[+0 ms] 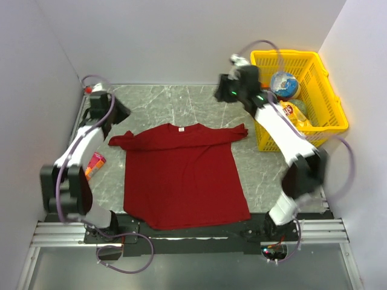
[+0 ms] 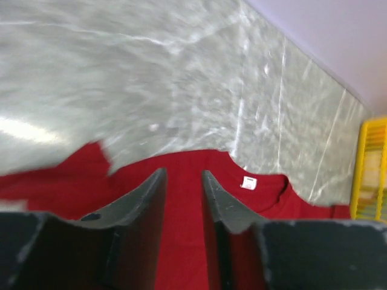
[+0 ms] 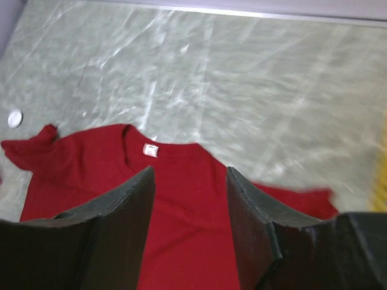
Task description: Pin the brooch onto the clothing
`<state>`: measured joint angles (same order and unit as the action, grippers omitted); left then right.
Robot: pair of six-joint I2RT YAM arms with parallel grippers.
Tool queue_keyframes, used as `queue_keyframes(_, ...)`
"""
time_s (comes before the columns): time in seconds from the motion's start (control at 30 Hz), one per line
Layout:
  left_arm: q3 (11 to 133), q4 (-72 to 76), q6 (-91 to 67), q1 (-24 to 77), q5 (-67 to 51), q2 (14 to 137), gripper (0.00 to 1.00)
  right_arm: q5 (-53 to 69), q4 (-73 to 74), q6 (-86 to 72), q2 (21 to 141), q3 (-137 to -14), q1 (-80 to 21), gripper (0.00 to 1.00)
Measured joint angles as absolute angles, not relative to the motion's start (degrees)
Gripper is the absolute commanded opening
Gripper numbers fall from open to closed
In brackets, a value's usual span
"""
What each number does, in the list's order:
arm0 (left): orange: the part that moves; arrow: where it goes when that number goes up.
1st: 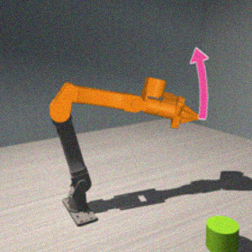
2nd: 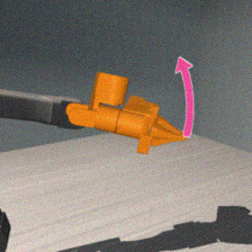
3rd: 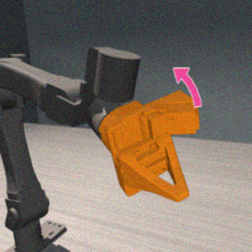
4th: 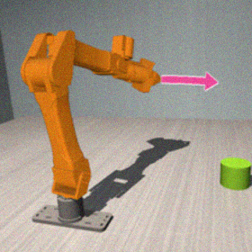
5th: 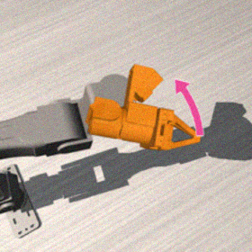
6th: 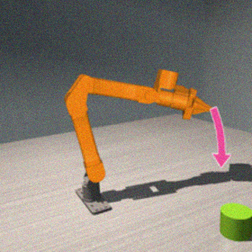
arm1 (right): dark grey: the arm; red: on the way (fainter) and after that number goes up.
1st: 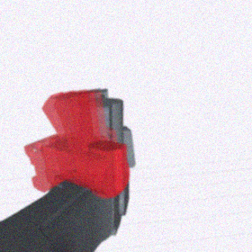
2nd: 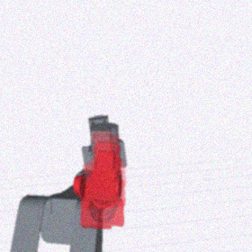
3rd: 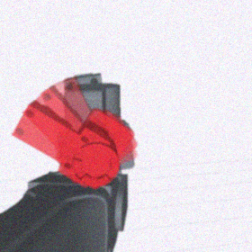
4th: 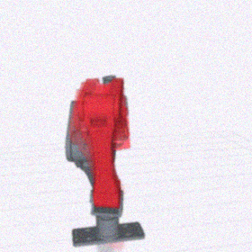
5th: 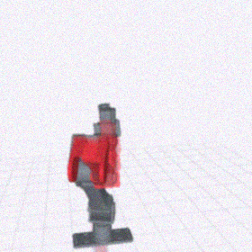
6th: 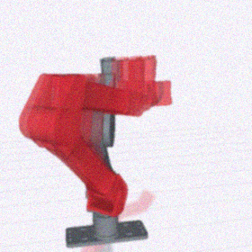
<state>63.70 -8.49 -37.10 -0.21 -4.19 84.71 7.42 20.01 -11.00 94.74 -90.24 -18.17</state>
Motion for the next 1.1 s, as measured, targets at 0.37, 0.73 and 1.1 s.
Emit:
queue_keyframes(0.37,80.71,-16.53,-29.34,8.14,-9.39,110.56,0.84,10.52,44.03,-6.92,132.20,-113.45,-21.74,0.71)
queue_keyframes(0.73,88.07,-23.70,-24.93,14.06,-0.91,119.15,0.79,6.76,49.23,-5.23,133.88,-121.91,-24.64,0.69)
queue_keyframes(1.1,88.86,-24.97,-23.51,16.03,4.27,121.03,0.16,6.09,52.69,-5.02,140.90,-126.48,-25.36,0.21)
